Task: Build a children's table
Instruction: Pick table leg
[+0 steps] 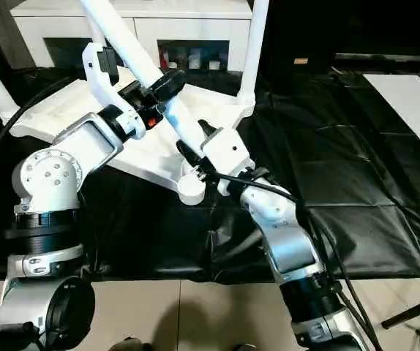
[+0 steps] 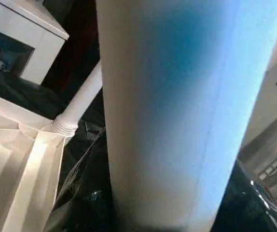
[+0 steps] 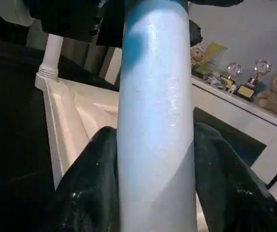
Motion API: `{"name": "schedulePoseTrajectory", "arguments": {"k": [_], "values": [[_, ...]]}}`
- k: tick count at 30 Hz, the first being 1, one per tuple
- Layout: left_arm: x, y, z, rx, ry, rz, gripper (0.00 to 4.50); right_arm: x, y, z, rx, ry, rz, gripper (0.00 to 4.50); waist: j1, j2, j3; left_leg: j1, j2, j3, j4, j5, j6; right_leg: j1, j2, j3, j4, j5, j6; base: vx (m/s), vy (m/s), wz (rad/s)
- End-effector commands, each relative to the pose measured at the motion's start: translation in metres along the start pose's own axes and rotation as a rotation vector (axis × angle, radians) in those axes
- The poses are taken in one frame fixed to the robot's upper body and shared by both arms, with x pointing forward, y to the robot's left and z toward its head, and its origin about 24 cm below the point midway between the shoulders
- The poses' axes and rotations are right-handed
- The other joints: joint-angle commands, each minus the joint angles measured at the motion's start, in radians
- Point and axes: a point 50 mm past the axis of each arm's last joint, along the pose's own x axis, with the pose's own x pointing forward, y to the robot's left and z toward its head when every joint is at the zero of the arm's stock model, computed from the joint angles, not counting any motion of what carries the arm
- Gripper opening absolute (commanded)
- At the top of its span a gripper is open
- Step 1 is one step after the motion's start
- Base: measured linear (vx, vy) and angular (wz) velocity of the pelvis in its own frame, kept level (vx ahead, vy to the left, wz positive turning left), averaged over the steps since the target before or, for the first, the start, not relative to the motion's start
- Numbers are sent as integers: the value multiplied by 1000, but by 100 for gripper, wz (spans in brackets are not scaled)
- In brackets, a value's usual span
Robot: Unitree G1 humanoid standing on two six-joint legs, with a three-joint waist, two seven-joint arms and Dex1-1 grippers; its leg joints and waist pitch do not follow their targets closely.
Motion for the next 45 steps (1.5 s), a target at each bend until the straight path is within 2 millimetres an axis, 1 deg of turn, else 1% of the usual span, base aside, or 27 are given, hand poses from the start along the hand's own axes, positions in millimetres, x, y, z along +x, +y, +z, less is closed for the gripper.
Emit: {"name": "schedulePoseTrajectory", "arguments": {"k": [1, 6, 9, 12, 15, 17, 18, 19, 20, 21, 23, 25, 26, 27, 28, 29, 31, 32, 33, 34, 36, 37, 40, 41, 43, 44, 45], "values": [[1, -1, 4, 14, -11, 2, 185, 3, -3, 5, -30, -29, -27, 186, -6, -15, -86, 11, -1, 8, -61, -171, 60, 59, -24, 25, -50, -230, -171, 0, 0, 0], [-2, -2, 1, 74, 13, -37, 185, 3, -2, 3, -28, -28, -34, 186, -6, -15, -86, 12, -1, 8, -62, -177, 60, 58, -24, 26, -50, -246, -168, 0, 0, 0], [-5, -2, -1, 96, 29, -58, 185, 2, 0, 1, -26, -25, -38, 186, -8, -11, -84, 13, 0, 8, -63, -196, 49, 56, -23, 26, -51, -266, -164, 0, 0, 0], [-6, -2, -1, 102, 28, -63, 185, 2, 0, 1, -26, -26, -40, 186, -9, -11, -83, 17, 0, 8, -64, -214, 42, 54, -22, 26, -53, -277, -160, 0, 0, 0], [-7, -3, -1, 106, 26, -83, 185, 1, 0, 1, -28, -27, -43, 186, -10, -11, -83, 14, 0, 7, -66, -220, 38, 56, -23, 26, -54, -292, -151, 0, 0, 0], [-11, -8, -5, 269, 44, -190, 185, 1, 1, -1, -29, -26, -45, 186, -11, -11, -83, 13, 1, 5, -68, -226, 35, 55, -25, 26, -56, -304, -146, 0, 0, 0], [-11, -8, -5, 269, 44, -190, 185, 1, 1, -1, -29, -26, -45, 186, -11, -11, -83, 13, 0, 4, -69, -225, 37, 55, -25, 26, -57, -310, -142, 0, 0, 0], [-14, -11, -9, 330, 61, -244, 185, 1, 1, -2, -25, -25, -45, 186, -15, -9, -83, 14, 2, 5, -69, -226, 30, 55, -24, 28, -53, -293, -146, 0, 0, 0], [-14, -11, -10, 336, 67, -256, 185, 1, 2, -2, -23, -24, -44, 186, -15, -9, -83, 15, 3, 4, -70, -233, 30, 55, -26, 29, -53, -293, -148, 0, 0, 0], [-16, -11, -10, 317, 71, -268, 185, 0, 3, -2, -26, -24, -39, 186, -19, -7, -82, 12, 3, 5, -71, -235, 27, 56, -25, 29, -51, -289, -151, 0, 0, 0], [-15, -10, -6, 253, 52, -238, 185, -1, 9, 0, 49, -50, 20, 186, -24, -8, -82, 17, 1, 8, -68, -246, 25, 55, -23, 30, -50, -272, -163, 0, 0, 0], [-15, -9, -3, 238, 41, -226, 185, -1, 10, 1, 91, -64, 26, 256, -26, -9, -79, 15, 0, 8, -68, -261, 31, 55, -23, 30, -51, -297, -164, 0, 0, 0], [-14, -6, -1, 227, 33, -206, 185, -2, 11, 4, 159, -83, 41, 256, -27, -9, -79, 15, -1, 7, -67, -271, 33, 54, -23, 30, -54, -318, -160, 0, 0, 0], [-14, -6, -1, 227, 33, -206, 184, -2, 11, 4, 159, -83, 41, 257, -27, -9, -80, 16, -1, 7, -67, -275, 37, 55, -22, 29, -55, -323, -158, 0, 0, 0], [-13, -4, 0, 233, 34, -196, 184, -3, 11, 6, 210, -95, 74, 263, -28, -10, -79, 15, -1, 6, -69, -277, 39, 56, -21, 28, -56, -331, -154, 0, 0, 0], [-13, -3, 1, 231, 37, -196, 184, -4, 11, 7, 223, -103, 99, 275, -26, -7, -79, 15, 0, 5, -69, -277, 36, 55, -21, 28, -56, -338, -149, 0, 0, 0], [-13, -1, 1, 233, 40, -203, 184, -9, 11, 11, 289, -116, 192, 302, -26, -7, -79, 15, 0, 4, -69, -282, 35, 56, -22, 28, -57, -346, -147, 0, 0, 0], [-13, -1, 1, 233, 40, -203, 184, -9, 11, 11, 289, -116, 192, 302, -26, -7, -78, 15, 0, 4, -70, -285, 34, 56, -20, 27, -57, -348, -146, 0, 0, 0], [-14, 0, 1, 235, 56, -209, 184, -14, 10, 13, 319, -117, 255, 309, -26, -9, -79, 16, 0, 4, -70, -284, 38, 56, -20, 27, -58, -350, -145, 0, 0, 0], [-14, 1, 1, 235, 67, -212, 184, -16, 8, 13, 345, -116, 268, 332, -24, -11, -79, 16, 2, 4, -70, -281, 39, 55, -22, 28, -58, -351, -145, 0, 0, 0], [-16, 2, 1, 236, 121, -237, 184, -23, -1, 15, 447, -97, 322, 341, -23, -11, -79, 18, 0, 4, -69, -271, 42, 59, -20, 28, -57, -353, -147, 0, 0, 0], [-17, 2, 0, 239, 156, -261, 184, -27, -7, 16, 497, -78, 353, 353, -23, -10, -79, 17, 1, 3, -69, -266, 42, 56, -20, 28, -56, -357, -149, 0, 0, 0], [-21, 0, -1, 235, 216, -316, 184, -33, -17, 15, 553, -38, 389, 375, -20, -11, -79, 17, 1, 4, -68, -255, 33, 53, -25, 28, -58, -370, -156, 0, 0, 0], [-21, -2, -1, 231, 225, -330, 184, -34, -20, 15, 563, -26, 393, 384, -18, -11, -81, 16, 1, 4, -67, -244, 29, 55, -26, 28, -56, -368, -160, 0, 0, 0], [-21, -8, 0, 195, 259, -389, 184, -35, -32, 14, 624, 43, 388, 407, -18, -12, -80, 16, 0, 5, -66, -239, 24, 55, -25, 28, -54, -364, -166, 0, 0, 0], [-21, -10, 0, 187, 268, -397, 184, -35, -34, 14, 640, 57, 391, 413, -17, -15, -81, 17, -2, 4, -65, -229, 23, 56, -25, 27, -52, -363, -173, 0, 0, 0], [-20, -11, 0, 182, 276, -403, 184, -34, -35, 14, 652, 67, 394, 413, -16, -15, -81, 17, 0, 5, -64, -229, 22, 54, -25, 28, -53, -365, -172, 0, 0, 0]]}}
